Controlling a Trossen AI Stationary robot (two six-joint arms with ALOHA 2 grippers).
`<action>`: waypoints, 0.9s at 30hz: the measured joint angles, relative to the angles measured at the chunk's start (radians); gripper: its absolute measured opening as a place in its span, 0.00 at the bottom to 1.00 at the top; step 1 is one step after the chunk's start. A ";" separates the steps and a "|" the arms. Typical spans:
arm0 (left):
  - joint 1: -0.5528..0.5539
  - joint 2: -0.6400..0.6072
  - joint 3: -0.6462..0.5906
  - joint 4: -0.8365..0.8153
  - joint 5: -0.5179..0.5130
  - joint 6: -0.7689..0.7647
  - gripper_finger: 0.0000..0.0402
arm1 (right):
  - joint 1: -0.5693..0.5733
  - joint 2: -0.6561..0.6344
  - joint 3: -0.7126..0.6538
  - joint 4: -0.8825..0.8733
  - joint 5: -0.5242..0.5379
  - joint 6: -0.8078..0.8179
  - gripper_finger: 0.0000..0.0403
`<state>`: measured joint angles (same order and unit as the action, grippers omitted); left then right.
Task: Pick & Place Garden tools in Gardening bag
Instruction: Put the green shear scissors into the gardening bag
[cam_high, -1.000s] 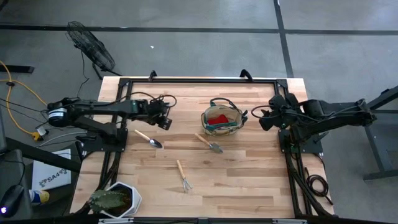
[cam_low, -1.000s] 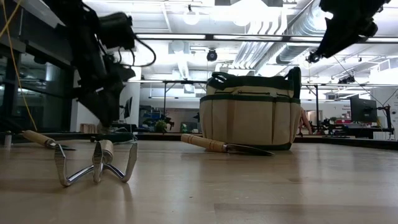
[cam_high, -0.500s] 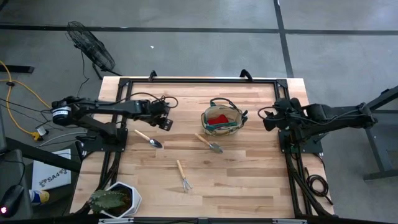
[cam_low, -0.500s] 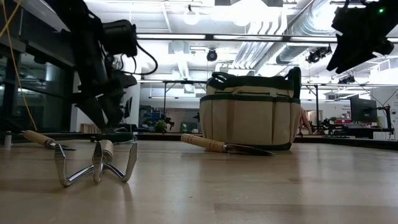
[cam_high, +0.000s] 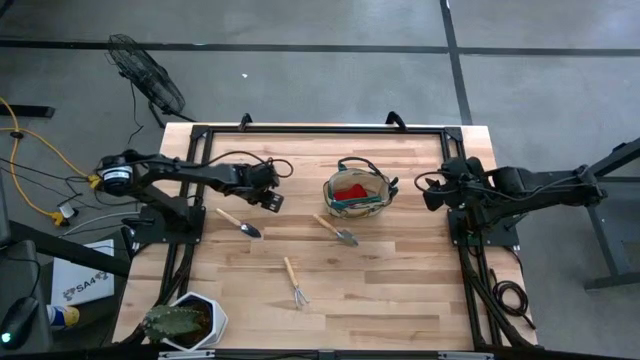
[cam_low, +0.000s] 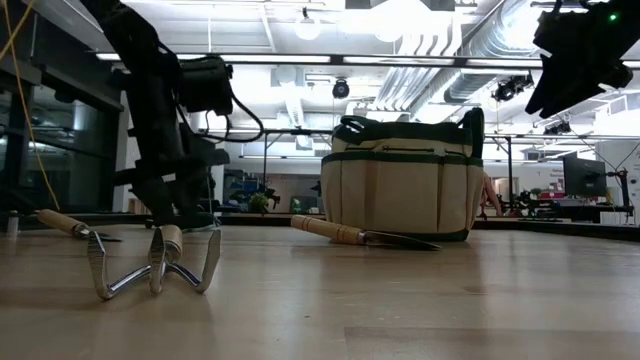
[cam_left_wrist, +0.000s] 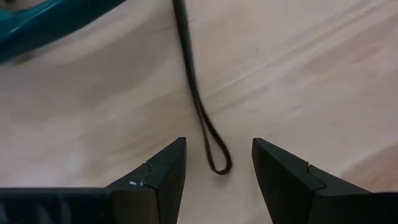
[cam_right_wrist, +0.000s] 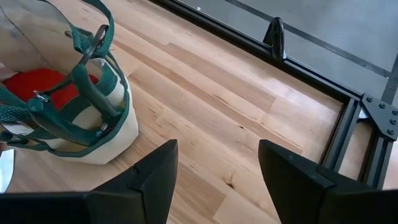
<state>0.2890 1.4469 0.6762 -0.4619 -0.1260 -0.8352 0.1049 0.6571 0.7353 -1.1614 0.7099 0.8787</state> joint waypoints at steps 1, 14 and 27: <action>0.000 0.006 0.000 0.003 -0.001 0.000 0.45 | 0.000 0.000 0.000 0.000 0.000 0.000 0.53; -0.002 0.085 0.005 -0.005 -0.038 0.000 0.45 | 0.000 0.000 0.000 0.000 0.000 0.000 0.53; -0.001 0.087 0.002 -0.033 -0.048 0.000 0.20 | 0.000 0.000 0.000 0.000 -0.001 -0.001 0.53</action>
<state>0.2882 1.5338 0.6781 -0.4953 -0.1741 -0.8352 0.1049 0.6571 0.7353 -1.1610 0.7090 0.8773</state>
